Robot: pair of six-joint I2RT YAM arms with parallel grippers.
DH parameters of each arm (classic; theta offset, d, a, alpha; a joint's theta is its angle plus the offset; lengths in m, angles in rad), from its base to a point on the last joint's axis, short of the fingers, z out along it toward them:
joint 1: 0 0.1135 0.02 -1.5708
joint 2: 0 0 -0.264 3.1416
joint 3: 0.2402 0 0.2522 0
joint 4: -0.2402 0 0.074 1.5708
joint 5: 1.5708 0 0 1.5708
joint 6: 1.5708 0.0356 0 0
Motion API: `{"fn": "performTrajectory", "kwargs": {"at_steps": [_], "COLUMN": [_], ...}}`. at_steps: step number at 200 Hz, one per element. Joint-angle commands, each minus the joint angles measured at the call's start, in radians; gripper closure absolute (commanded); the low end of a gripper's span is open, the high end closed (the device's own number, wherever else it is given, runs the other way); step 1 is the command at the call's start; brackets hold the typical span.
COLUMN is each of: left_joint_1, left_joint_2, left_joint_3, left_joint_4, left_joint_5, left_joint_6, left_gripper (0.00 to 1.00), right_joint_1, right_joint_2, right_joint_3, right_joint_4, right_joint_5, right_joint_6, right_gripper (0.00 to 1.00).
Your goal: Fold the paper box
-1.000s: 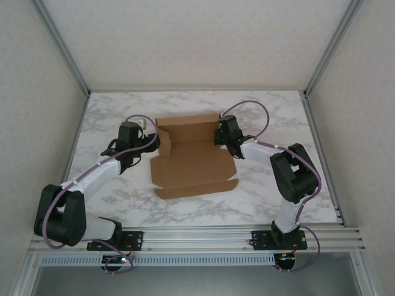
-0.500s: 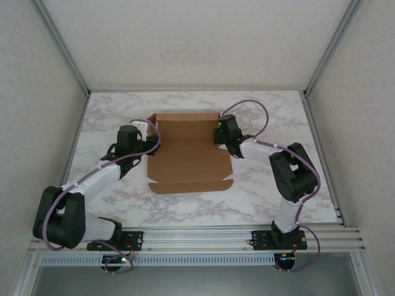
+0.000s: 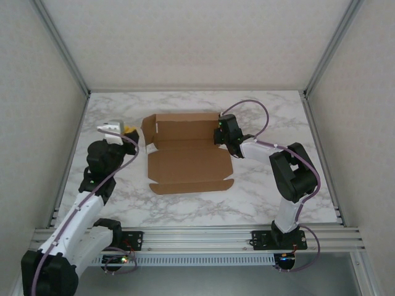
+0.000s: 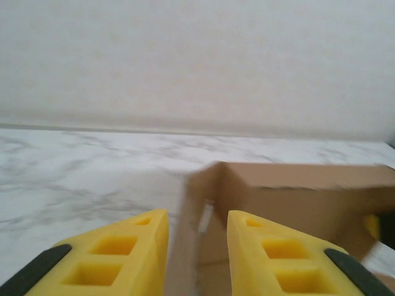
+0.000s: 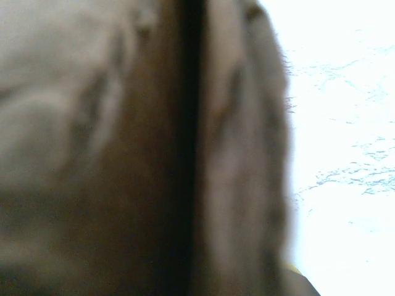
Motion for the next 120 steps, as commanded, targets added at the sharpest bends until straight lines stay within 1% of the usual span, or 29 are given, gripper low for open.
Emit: {"fn": "performTrajectory", "kwargs": {"at_steps": [1,18,32,42,59,71,92,120], "left_joint_1": [0.053,0.079,0.080,0.080,0.080,0.080,0.078,0.074], "left_joint_2": [0.075,0.177,0.246,0.282,0.313,0.335,0.382,0.409], "left_joint_3": [-0.021,0.005,0.030,0.039,0.034,0.025,0.044,0.048], "left_joint_4": [0.084,0.105,0.102,0.101,0.114,0.139,0.128,0.141], "left_joint_5": [-0.045,0.016,0.067,0.081,0.062,0.097,0.161,0.199], "left_joint_6": [-0.048,-0.083,-0.088,-0.088,-0.078,-0.061,-0.058,-0.047], "left_gripper": [0.68,0.68,0.67,0.66,0.64,0.63,0.62,0.60], "right_joint_1": [-0.003,-0.004,-0.003,-0.005,-0.005,-0.005,-0.005,-0.004], "right_joint_2": [0.033,0.029,0.025,0.022,0.017,0.016,0.018,0.025], "right_joint_3": [-0.024,-0.026,-0.026,-0.027,-0.029,-0.029,-0.026,-0.023], "right_joint_4": [-0.088,-0.087,-0.089,-0.089,-0.089,-0.090,-0.089,-0.089], "right_joint_5": [-0.043,-0.044,-0.043,-0.044,-0.043,-0.046,-0.048,-0.052], "right_joint_6": [0.006,0.005,0.004,0.003,0.002,0.002,0.001,0.001], "right_gripper": [1.00,1.00,1.00,1.00,1.00,1.00,1.00,1.00]}}
